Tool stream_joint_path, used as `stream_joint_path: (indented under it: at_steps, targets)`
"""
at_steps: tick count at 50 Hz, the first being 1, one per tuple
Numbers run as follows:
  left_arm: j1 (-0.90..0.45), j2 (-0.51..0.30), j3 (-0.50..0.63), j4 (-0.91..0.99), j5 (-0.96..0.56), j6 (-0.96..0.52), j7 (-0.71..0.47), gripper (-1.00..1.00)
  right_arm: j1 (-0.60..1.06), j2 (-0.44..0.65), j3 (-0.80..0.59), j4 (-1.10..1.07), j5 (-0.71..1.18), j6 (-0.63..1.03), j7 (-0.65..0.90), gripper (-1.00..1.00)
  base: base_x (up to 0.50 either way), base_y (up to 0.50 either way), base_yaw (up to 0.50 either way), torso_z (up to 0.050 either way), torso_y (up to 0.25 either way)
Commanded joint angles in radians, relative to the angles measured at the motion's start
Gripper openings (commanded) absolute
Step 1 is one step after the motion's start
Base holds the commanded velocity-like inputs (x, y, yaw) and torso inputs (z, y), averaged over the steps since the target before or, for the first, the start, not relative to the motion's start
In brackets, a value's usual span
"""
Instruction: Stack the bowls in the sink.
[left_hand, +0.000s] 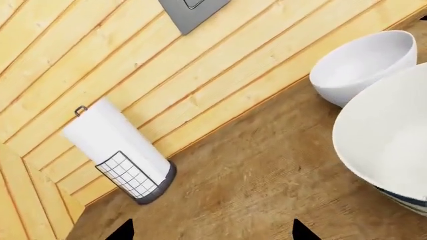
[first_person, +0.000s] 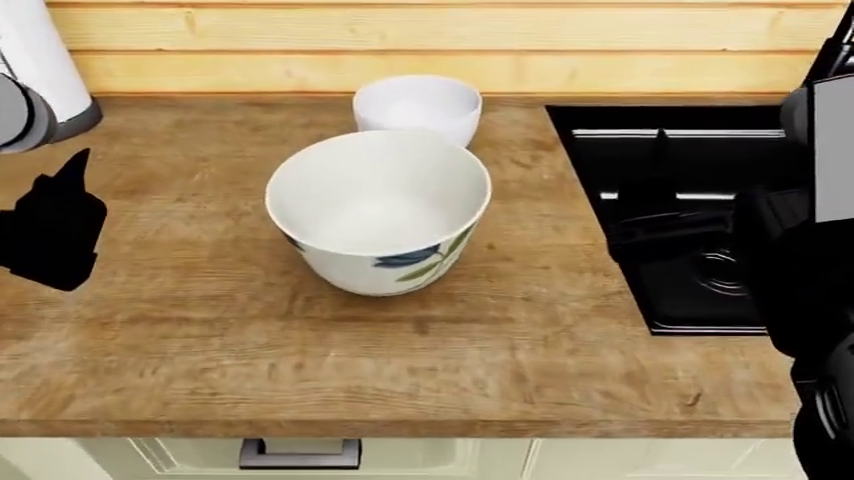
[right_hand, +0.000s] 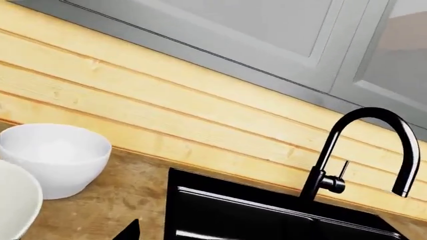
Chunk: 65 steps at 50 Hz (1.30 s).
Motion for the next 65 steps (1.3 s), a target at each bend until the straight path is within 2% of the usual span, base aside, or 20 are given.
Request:
stream_joint_path:
  at_steps: [1, 29, 38, 43, 48, 51, 59, 65]
  targets:
    - [-0.039, 0.01, 0.035, -0.008, -0.008, 0.003, -0.004, 1.0, 0.0, 0.013, 0.0, 0.002, 0.006, -0.018, 0.01, 1.0, 0.5, 0.0, 0.0, 0.0, 0.01]
    - [-0.049, -0.003, 0.055, 0.005, 0.012, 0.028, 0.026, 1.0, -0.017, 0.028, -0.013, -0.003, -0.014, -0.034, -0.01, 1.0, 0.5, 0.0, 0.0, 0.0, 0.001]
    - [-0.05, -0.012, 0.05, 0.006, 0.018, 0.034, 0.046, 1.0, 0.017, 0.025, -0.063, 0.011, 0.011, -0.01, 0.03, 1.0, 0.39, 0.0, 0.0, 0.0, 0.002]
    - [-0.07, -0.018, 0.062, 0.008, -0.011, 0.051, 0.034, 1.0, 0.179, 0.007, -0.118, 0.059, 0.143, -0.021, 0.112, 1.0, 0.0, 0.0, 0.0, 0.0, 0.0]
    - [-0.074, -0.022, 0.057, 0.011, -0.016, 0.064, 0.041, 1.0, 0.514, -0.02, -0.338, 0.161, 0.253, -0.108, 0.128, 1.0, 0.0, 0.0, 0.0, 0.0, 0.0]
    - [-0.072, -0.027, 0.048, 0.016, -0.017, 0.074, 0.05, 1.0, 0.665, -0.1, -0.426, 0.277, 0.269, -0.109, 0.119, 1.0, 0.0, 0.0, 0.0, 0.0, 0.0]
    - [-0.069, -0.028, 0.039, 0.021, -0.01, 0.084, 0.066, 1.0, 0.848, -0.291, -0.524, 0.594, 0.185, -0.026, -0.011, 1.0, 0.0, 0.0, 0.0, 0.0, 0.0]
    - [-0.073, -0.026, 0.04, 0.019, -0.007, 0.085, 0.073, 1.0, 0.899, -0.397, -0.556, 0.79, 0.112, -0.011, -0.123, 1.0, 0.0, 0.0, 0.0, 0.0, 0.0]
